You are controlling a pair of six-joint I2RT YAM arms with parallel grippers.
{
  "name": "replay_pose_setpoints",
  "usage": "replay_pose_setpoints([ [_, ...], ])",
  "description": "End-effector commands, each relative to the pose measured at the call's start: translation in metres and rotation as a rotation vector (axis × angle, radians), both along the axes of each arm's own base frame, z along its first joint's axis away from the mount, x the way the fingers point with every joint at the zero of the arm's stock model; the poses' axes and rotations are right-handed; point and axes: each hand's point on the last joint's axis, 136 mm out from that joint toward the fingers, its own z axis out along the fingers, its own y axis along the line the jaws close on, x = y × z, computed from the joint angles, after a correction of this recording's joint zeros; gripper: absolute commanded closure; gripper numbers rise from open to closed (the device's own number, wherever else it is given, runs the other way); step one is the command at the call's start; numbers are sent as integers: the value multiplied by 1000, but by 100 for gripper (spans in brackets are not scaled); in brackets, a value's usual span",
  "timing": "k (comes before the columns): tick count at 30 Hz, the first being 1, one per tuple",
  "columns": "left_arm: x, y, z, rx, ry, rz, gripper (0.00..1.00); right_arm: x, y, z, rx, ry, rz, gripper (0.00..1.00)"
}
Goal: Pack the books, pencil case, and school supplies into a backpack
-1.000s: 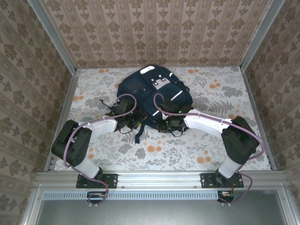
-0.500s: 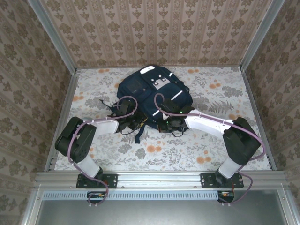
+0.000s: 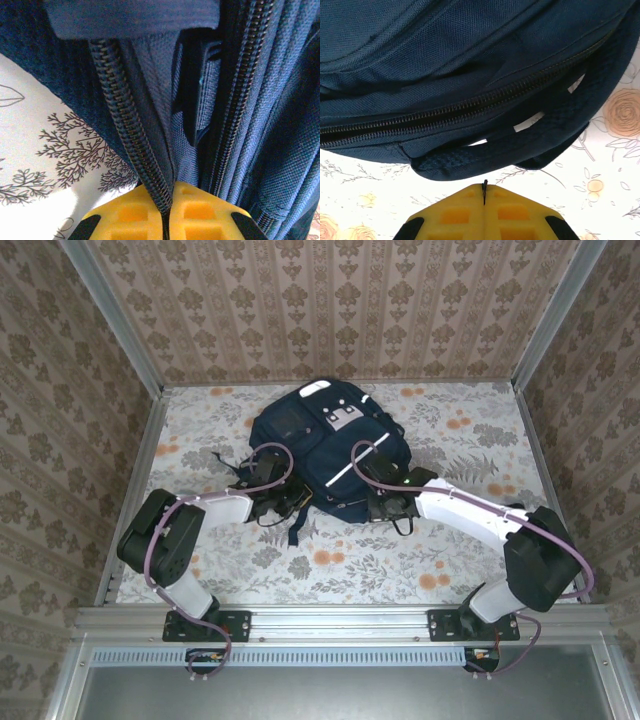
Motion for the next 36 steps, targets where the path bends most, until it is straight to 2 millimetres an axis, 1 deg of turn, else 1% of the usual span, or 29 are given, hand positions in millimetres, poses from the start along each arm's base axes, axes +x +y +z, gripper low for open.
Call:
replay_pose_setpoints([
  [1,15,-5,20,-16,-83,-23,96,-3,14,21,-44,-42,77,77],
  [2,15,-9,24,-29,-94,-39,96,-4,22,24,-57,-55,91,67],
  [3,14,-12,28,-38,-105,-53,96,-4,28,26,-68,-68,101,61],
  [4,14,-16,33,-47,-115,-68,97,-4,35,28,-76,-80,110,56],
  [5,13,-20,38,-55,-129,-84,97,-4,42,29,-85,-88,114,53],
  [8,10,-28,50,-69,-158,-118,97,-1,52,33,-131,-124,91,44],
  [11,8,-34,59,-88,-177,-147,96,4,60,32,-176,-151,85,38],
  [15,7,-41,64,-108,-188,-168,96,11,68,24,-250,-151,102,33],
  [17,6,-41,64,-111,-187,-170,96,13,73,22,-273,-148,122,31],
  [21,6,-42,64,-117,-186,-173,96,19,76,18,-303,-151,124,25],
  [25,6,-42,62,-119,-181,-171,96,22,78,16,-311,-153,113,24],
  [30,6,-42,61,-120,-179,-169,96,27,68,11,-340,-159,65,25],
  [36,6,-40,56,-108,-165,-166,96,26,56,24,-343,-187,25,29],
])
